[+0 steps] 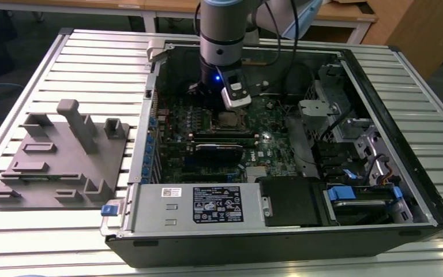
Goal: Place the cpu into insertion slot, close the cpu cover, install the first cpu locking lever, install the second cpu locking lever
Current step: 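Close the cpu cover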
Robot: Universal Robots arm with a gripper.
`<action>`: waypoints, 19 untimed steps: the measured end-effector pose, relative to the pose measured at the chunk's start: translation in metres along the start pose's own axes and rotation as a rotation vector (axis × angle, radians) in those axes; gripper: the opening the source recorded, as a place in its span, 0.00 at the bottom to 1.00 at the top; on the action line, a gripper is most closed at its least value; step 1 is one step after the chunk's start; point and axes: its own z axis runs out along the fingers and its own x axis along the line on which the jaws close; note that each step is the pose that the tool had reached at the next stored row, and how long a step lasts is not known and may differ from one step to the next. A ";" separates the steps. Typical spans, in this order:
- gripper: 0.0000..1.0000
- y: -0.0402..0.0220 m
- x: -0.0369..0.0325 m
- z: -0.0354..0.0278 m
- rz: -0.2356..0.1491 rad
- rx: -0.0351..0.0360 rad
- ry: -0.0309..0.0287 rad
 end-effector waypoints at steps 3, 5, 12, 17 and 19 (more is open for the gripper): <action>0.10 -0.0004 0.0005 0.0021 0.000 0.0015 0.0006; 0.10 -0.0004 0.0006 0.0024 0.000 0.0010 0.0003; 0.10 0.0000 0.0004 0.0014 0.000 -0.0008 -0.0005; 0.10 0.0000 0.0004 -0.0046 0.000 -0.0005 -0.0004; 0.10 0.0001 0.0004 -0.0072 0.000 -0.0004 -0.0004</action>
